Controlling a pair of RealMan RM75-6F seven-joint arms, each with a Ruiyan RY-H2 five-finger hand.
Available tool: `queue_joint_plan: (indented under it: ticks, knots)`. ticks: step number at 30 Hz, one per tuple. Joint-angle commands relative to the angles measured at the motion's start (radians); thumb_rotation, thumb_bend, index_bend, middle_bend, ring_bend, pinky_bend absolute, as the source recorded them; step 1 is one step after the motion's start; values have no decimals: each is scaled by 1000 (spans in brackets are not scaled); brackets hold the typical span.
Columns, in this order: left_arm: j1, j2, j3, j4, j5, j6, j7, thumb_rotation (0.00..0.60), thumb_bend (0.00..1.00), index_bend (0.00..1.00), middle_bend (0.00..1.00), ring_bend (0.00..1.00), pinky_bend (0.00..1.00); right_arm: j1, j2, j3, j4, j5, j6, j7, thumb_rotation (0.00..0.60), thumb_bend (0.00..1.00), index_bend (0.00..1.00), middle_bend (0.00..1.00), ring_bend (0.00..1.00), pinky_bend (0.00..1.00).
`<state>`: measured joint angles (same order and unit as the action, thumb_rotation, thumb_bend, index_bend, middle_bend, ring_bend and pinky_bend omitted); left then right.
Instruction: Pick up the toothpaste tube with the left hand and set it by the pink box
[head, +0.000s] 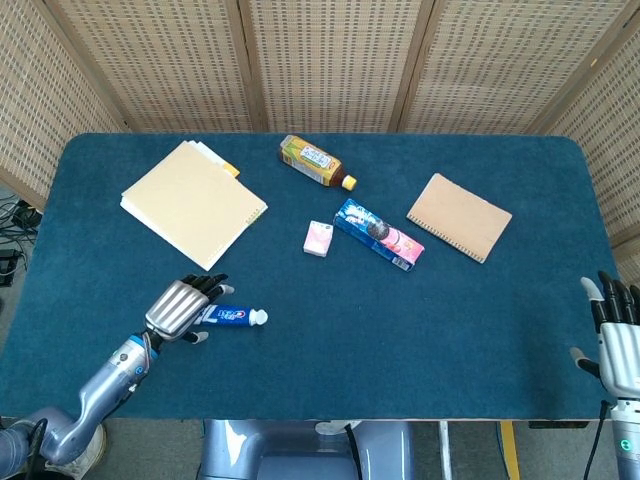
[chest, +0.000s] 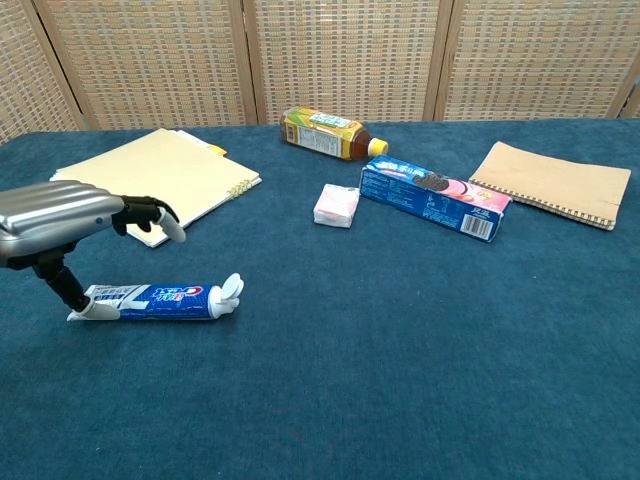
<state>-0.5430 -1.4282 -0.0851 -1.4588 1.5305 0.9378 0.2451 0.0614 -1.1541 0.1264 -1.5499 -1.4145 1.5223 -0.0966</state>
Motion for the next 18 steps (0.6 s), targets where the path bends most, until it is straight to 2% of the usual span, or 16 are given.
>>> queue_joint_plan:
  ticks: [1, 5, 18]
  knots:
    - [-14, -16, 5, 22, -13, -15, 7, 600, 173, 262, 203, 273, 339, 0, -1, 0, 1, 1, -1, 0, 600, 0, 0, 0, 0, 0]
    - [-28, -33, 18, 61, -27, -34, 7, 600, 221, 278, 222, 284, 346, 2, -3, -1, 4, 3, -8, -2, 600, 0, 0, 0, 0, 0]
    - [-56, -76, 51, 142, -37, -55, -57, 600, 223, 300, 245, 305, 386, 6, -7, -2, 4, 8, -19, -11, 600, 0, 0, 0, 0, 0]
